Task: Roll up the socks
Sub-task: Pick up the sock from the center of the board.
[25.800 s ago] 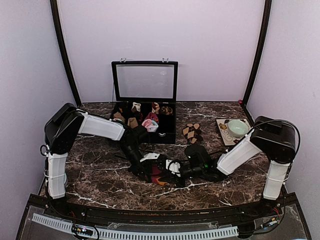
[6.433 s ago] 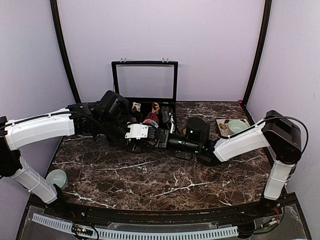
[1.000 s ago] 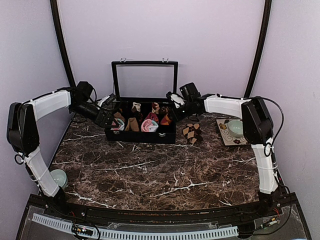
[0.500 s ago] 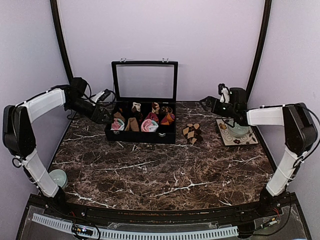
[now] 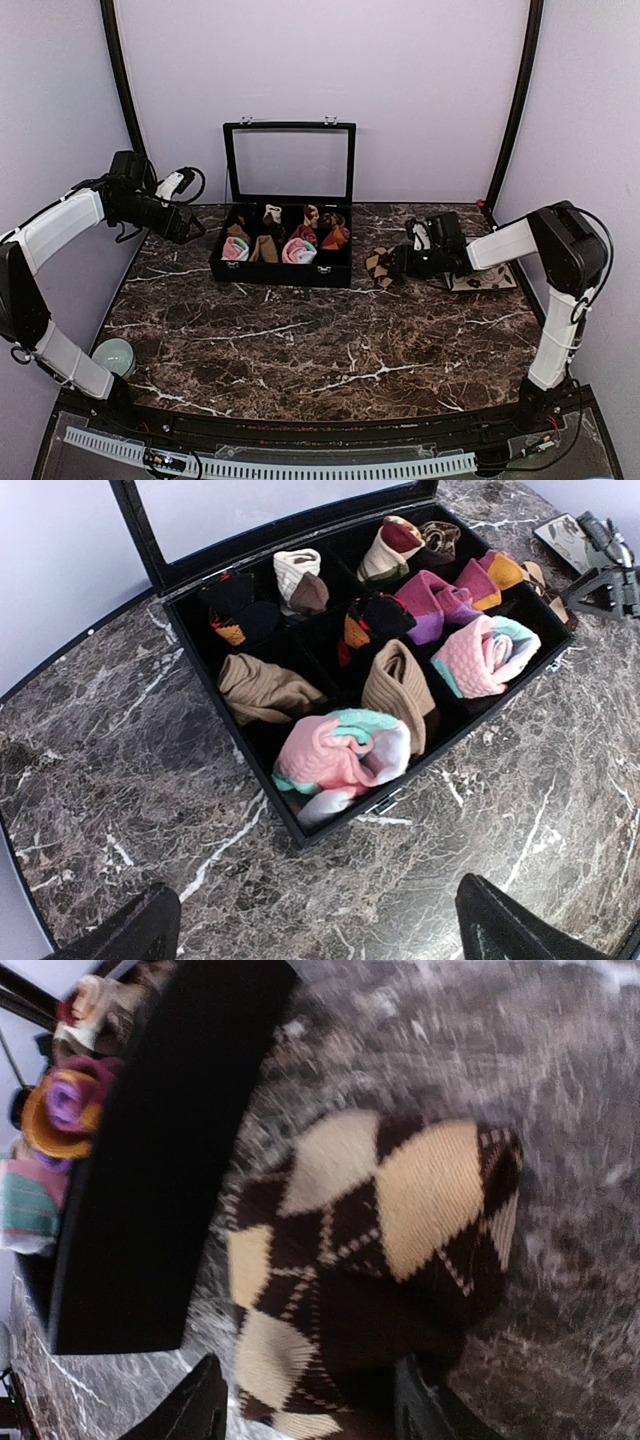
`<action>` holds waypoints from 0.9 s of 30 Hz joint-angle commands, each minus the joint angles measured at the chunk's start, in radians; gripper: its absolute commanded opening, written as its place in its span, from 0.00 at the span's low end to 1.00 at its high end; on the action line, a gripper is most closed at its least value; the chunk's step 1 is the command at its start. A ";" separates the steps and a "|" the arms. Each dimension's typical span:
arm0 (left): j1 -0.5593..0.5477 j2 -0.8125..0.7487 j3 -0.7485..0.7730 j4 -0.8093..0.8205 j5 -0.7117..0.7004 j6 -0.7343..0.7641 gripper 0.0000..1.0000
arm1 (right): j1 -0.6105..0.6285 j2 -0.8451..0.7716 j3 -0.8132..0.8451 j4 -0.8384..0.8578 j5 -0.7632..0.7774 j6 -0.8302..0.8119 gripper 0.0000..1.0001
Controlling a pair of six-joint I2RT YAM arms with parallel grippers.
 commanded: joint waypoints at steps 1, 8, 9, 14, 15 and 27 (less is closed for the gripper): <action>0.000 -0.016 -0.004 -0.052 0.087 0.025 0.99 | 0.011 0.056 0.053 -0.066 -0.004 -0.012 0.52; 0.000 0.005 0.000 -0.113 0.182 0.051 0.99 | 0.036 0.022 0.110 -0.152 0.023 -0.045 0.04; 0.001 0.007 -0.001 -0.119 0.194 0.055 0.99 | 0.039 0.002 0.113 -0.155 0.021 -0.043 0.00; -0.003 0.014 0.003 -0.150 0.240 0.075 0.99 | 0.067 -0.121 0.136 -0.190 0.012 -0.046 0.00; -0.005 0.018 0.005 -0.158 0.249 0.082 0.99 | 0.080 -0.152 0.137 -0.197 0.023 -0.055 0.00; -0.063 0.002 -0.015 -0.232 0.322 0.135 0.99 | 0.177 -0.331 0.228 -0.343 0.031 -0.103 0.00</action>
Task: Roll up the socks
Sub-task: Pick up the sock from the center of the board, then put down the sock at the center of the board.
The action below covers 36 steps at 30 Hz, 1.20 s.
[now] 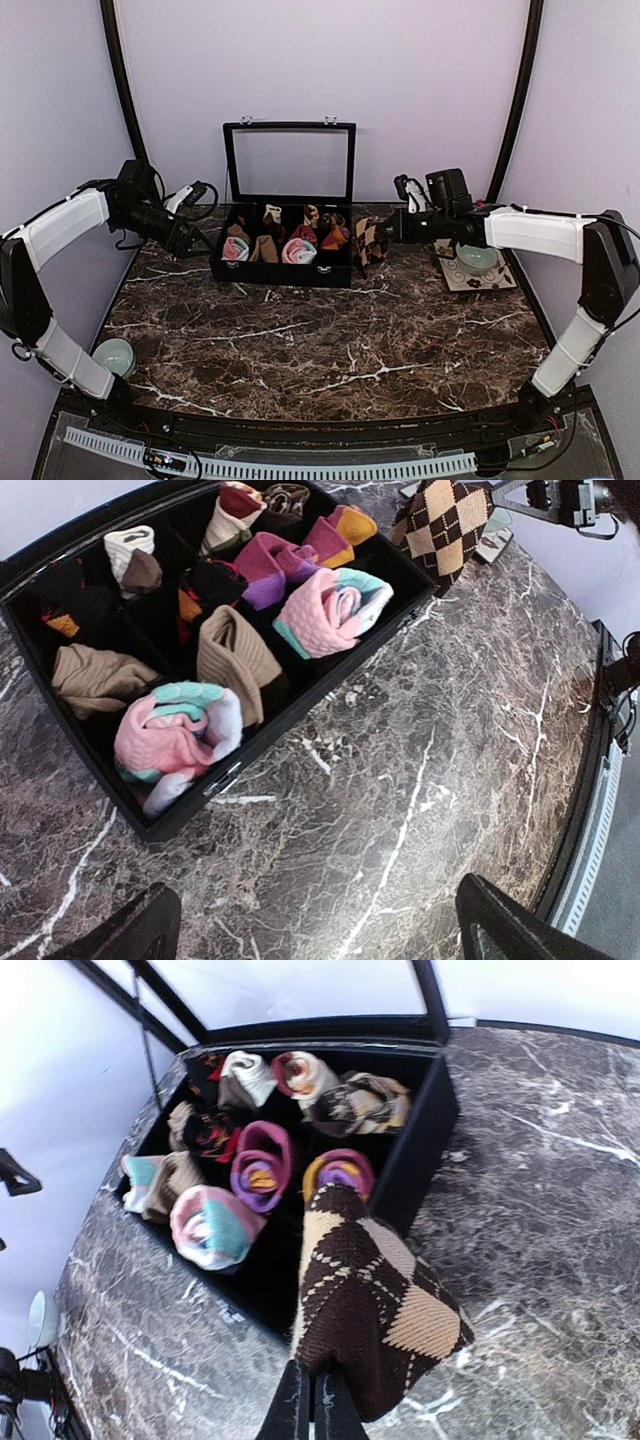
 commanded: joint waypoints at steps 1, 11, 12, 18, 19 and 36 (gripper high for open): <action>-0.053 -0.024 -0.020 -0.073 0.065 0.057 0.99 | 0.092 -0.122 0.058 -0.082 0.010 -0.027 0.00; -0.169 -0.050 -0.015 -0.163 0.145 0.094 0.99 | 0.280 -0.298 -0.165 0.073 -0.063 0.147 0.00; -0.169 -0.058 -0.016 -0.173 0.161 0.099 0.99 | 0.297 -0.294 -0.168 0.075 -0.070 0.149 0.00; -0.171 -0.132 -0.063 -0.164 0.139 0.109 0.99 | 0.400 -0.195 -0.167 0.139 -0.188 0.150 0.00; -0.171 -0.140 -0.070 -0.162 0.129 0.110 0.99 | 0.410 -0.175 -0.173 0.156 -0.218 0.160 0.00; -0.299 -0.057 -0.171 -0.111 0.081 0.167 0.99 | 0.500 0.041 -0.377 0.205 -0.179 0.220 0.03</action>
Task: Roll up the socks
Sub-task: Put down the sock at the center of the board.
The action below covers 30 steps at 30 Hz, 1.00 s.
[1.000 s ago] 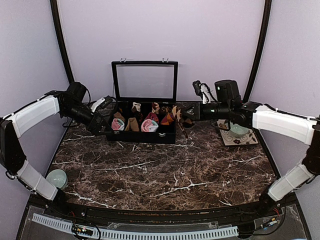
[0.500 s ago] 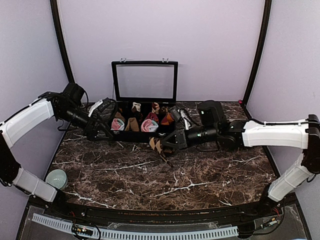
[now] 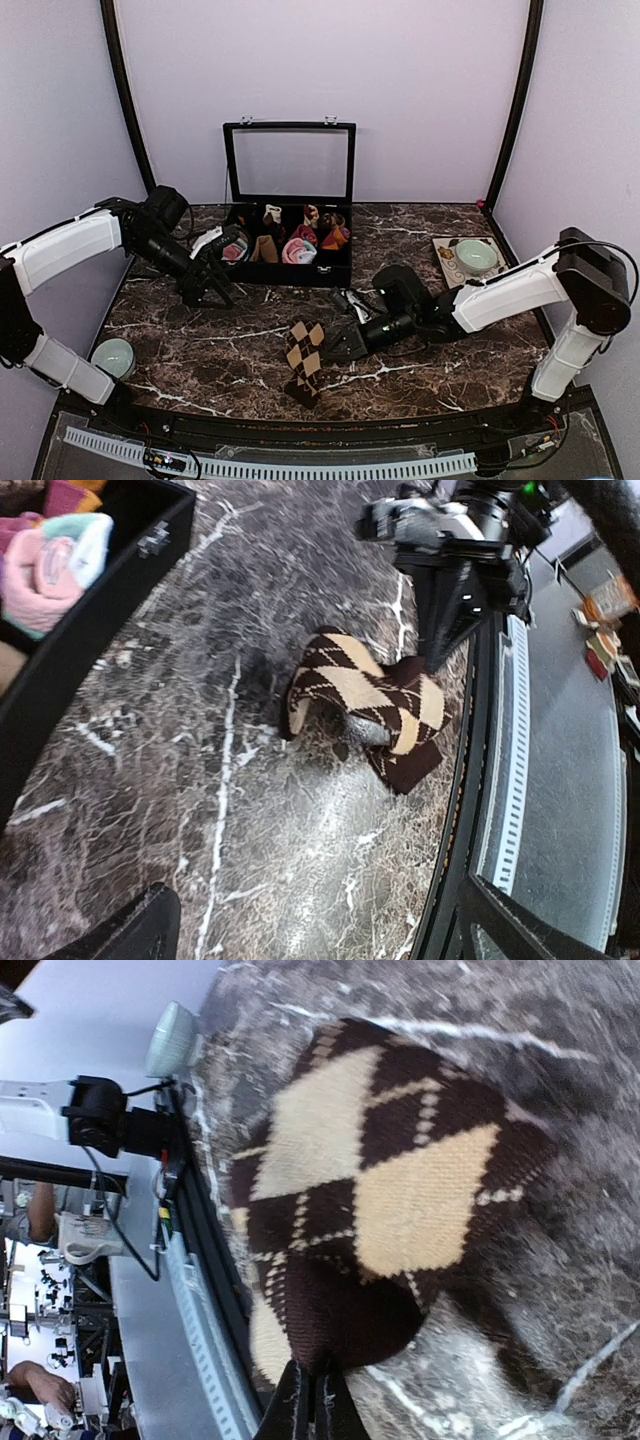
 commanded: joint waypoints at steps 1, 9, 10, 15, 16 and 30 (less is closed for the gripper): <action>-0.056 0.069 -0.017 0.024 -0.009 0.051 0.99 | 0.006 0.038 0.024 -0.212 0.158 -0.081 0.07; -0.189 0.247 0.038 0.127 -0.135 0.053 0.99 | 0.072 -0.181 -0.007 -0.429 0.570 -0.123 0.34; -0.201 0.270 0.050 0.141 -0.143 0.044 0.99 | 0.080 -0.202 -0.015 -0.427 0.582 -0.124 0.36; -0.270 0.353 0.113 0.182 -0.142 0.051 0.99 | 0.129 -0.259 -0.047 -0.418 0.608 -0.137 0.39; -0.301 0.369 0.127 0.184 -0.146 0.061 0.99 | 0.137 -0.272 -0.057 -0.418 0.615 -0.135 0.39; -0.445 0.628 0.348 0.161 -0.261 0.109 0.67 | 0.143 -0.503 -0.224 -0.343 0.629 -0.046 0.30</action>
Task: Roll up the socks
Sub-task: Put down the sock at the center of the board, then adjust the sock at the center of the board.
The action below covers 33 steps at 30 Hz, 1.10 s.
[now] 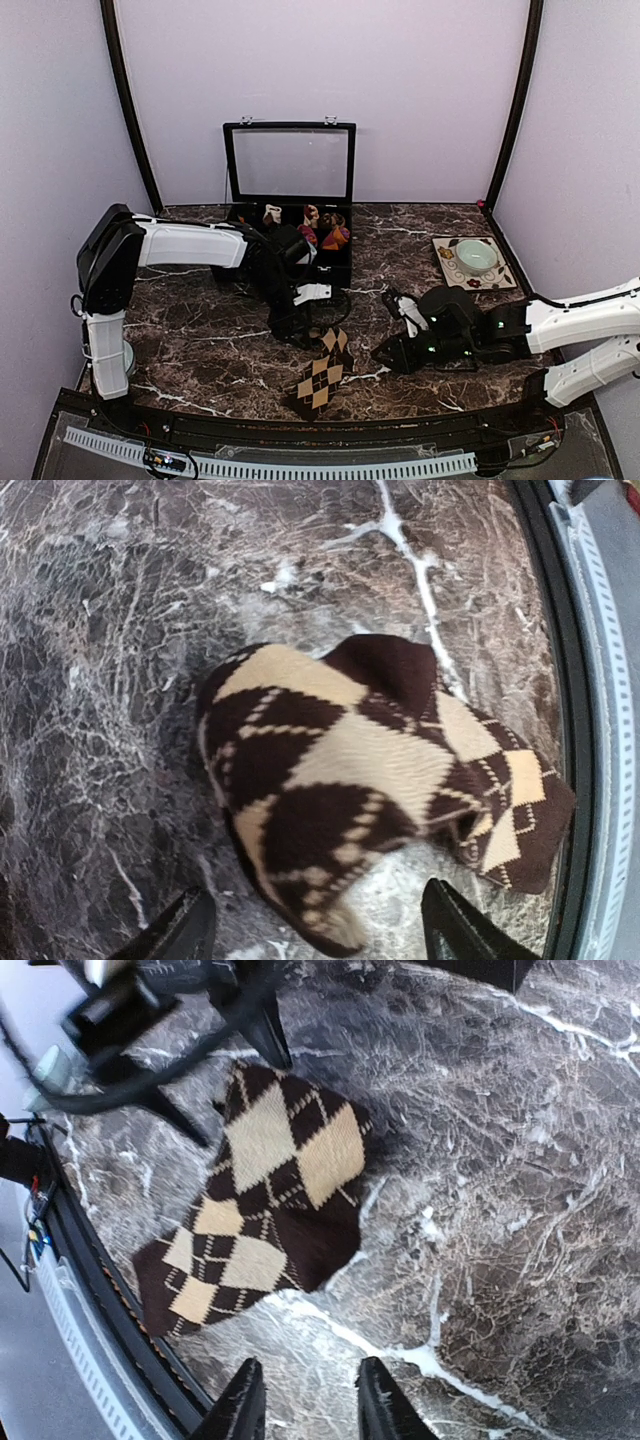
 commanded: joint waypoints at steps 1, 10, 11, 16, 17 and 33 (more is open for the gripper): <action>0.001 0.003 0.033 -0.006 -0.059 0.032 0.59 | 0.006 -0.047 -0.024 0.061 0.011 0.025 0.28; -0.025 0.004 0.003 0.055 -0.222 0.135 0.10 | 0.006 -0.094 -0.028 0.099 -0.002 0.026 0.22; -0.032 0.001 0.004 0.069 -0.263 0.143 0.00 | 0.005 -0.094 -0.034 0.108 -0.007 0.030 0.22; -0.043 -0.073 -0.031 0.196 -0.366 0.201 0.00 | -0.004 -0.066 -0.052 0.147 -0.035 0.041 0.22; -0.045 -0.099 -0.055 0.246 -0.385 0.227 0.00 | -0.008 -0.055 -0.055 0.158 -0.046 0.044 0.22; -0.085 -0.410 -0.764 1.357 -0.497 1.107 0.13 | -0.089 0.315 0.037 0.468 -0.333 0.096 0.18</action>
